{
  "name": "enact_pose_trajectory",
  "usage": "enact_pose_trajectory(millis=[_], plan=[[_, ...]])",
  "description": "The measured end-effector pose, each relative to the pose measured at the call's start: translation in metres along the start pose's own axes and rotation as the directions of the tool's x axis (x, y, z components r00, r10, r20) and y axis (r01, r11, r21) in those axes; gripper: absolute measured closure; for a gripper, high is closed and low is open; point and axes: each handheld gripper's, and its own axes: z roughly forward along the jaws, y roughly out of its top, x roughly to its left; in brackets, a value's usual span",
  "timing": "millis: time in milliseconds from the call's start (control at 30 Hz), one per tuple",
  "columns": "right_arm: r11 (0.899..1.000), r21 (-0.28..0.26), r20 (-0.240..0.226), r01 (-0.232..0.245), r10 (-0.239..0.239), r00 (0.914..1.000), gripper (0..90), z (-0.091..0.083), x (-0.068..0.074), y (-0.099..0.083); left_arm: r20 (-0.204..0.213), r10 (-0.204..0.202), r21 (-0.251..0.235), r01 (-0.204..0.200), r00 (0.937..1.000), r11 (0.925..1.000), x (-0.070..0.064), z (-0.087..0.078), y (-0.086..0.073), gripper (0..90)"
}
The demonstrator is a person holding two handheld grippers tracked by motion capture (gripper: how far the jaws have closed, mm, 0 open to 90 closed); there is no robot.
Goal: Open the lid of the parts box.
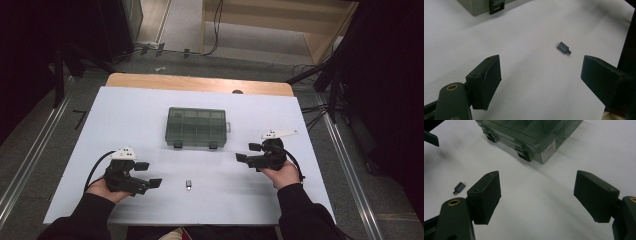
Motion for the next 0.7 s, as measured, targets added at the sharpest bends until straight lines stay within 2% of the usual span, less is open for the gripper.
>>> enact_pose_trajectory(millis=[167,233,700], plan=[[1.000,0.009,0.008,0.006,-0.006,1.0000,20.2,0.005,0.001,0.003,-0.002,0.001,0.005,-0.001,1.0000,1.0000,-0.001,0.000,-0.001,17.3],[1.000,0.008,0.031,0.015,-0.015,0.9994,20.1,0.007,0.001,0.005,-0.005,0.000,0.008,0.000,1.0000,1.0000,-0.001,0.000,-0.002,17.3],[1.000,-0.001,0.039,0.020,-0.020,0.9990,20.1,0.017,0.001,0.017,-0.014,-0.005,0.002,0.005,0.9999,1.0000,-0.003,-0.004,-0.008,17.5]])
